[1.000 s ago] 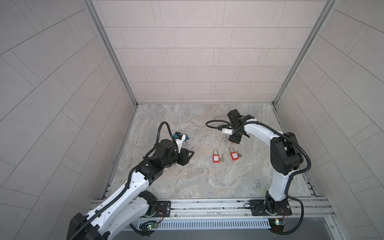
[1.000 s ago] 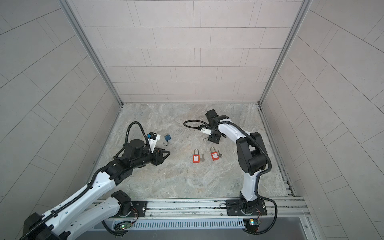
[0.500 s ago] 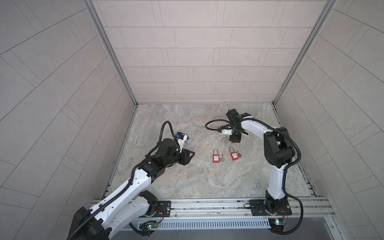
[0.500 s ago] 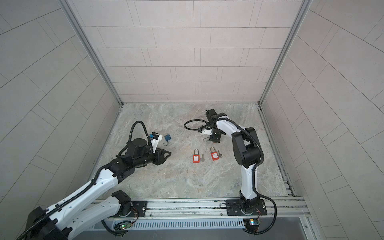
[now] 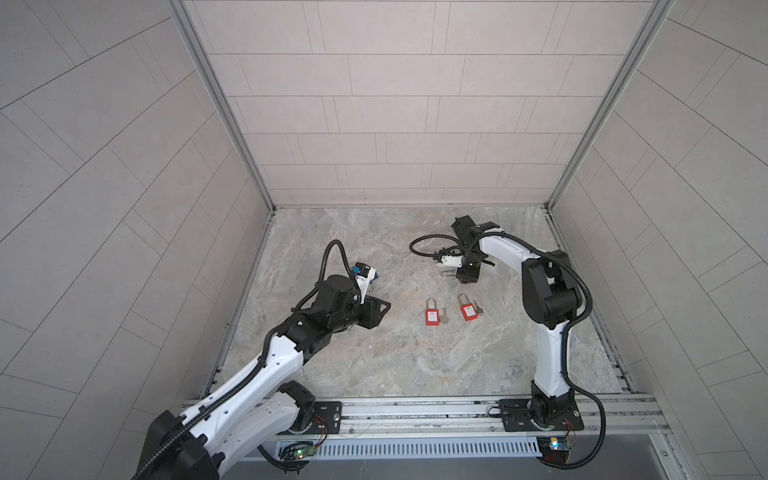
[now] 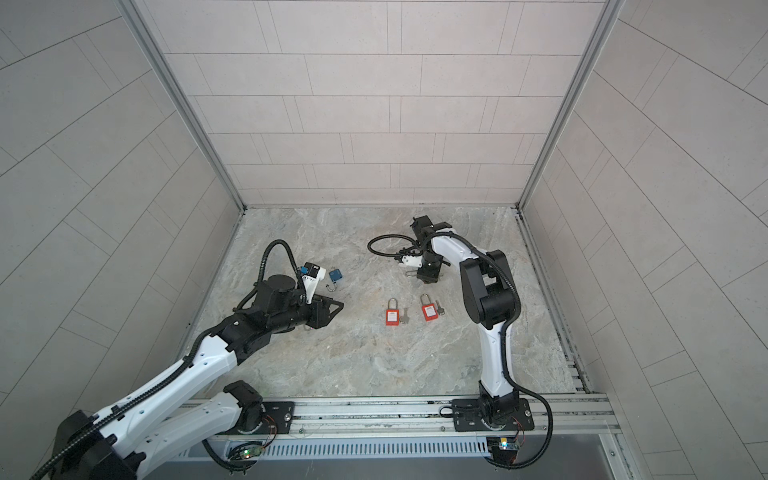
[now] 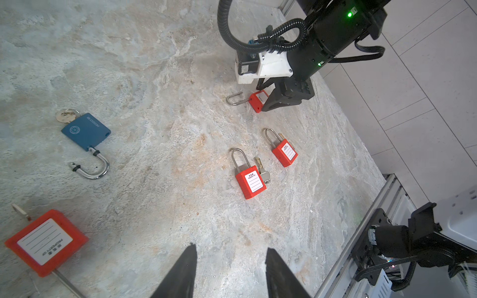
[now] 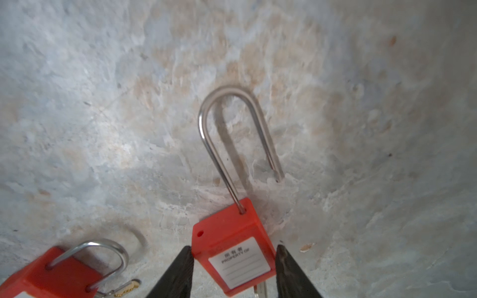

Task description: Lock with the key

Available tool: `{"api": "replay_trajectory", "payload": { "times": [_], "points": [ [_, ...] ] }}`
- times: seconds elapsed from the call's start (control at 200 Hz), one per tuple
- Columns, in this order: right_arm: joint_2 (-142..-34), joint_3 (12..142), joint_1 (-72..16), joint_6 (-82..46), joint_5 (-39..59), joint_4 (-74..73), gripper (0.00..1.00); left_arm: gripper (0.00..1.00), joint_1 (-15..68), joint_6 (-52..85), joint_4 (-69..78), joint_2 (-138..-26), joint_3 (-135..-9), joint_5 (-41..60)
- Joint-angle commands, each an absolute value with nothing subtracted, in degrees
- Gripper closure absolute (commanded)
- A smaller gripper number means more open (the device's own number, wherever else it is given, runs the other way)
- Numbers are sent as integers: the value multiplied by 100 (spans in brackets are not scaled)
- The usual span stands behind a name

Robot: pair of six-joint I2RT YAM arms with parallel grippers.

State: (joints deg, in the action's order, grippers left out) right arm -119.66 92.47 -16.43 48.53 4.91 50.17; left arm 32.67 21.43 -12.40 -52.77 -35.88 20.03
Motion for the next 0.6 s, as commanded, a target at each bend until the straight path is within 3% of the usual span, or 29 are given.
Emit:
{"api": "replay_trajectory", "payload": {
  "times": [0.0,0.275,0.43,0.595],
  "points": [
    [-12135,9334,-1636,4577,685,5169,48,52,3316,2207,-1222,-5294,-3786,1930],
    [-12259,9701,-1635,3596,829,5252,53,52,3419,2232,-1189,-5306,-3781,1856],
    [-11788,9195,-1643,3740,1204,4816,50,52,3426,2226,-1194,-5224,-3763,1854],
    [-11811,9075,-1647,3823,739,4866,49,52,3445,2232,-1187,-5151,-3720,1831]
  ]
}}
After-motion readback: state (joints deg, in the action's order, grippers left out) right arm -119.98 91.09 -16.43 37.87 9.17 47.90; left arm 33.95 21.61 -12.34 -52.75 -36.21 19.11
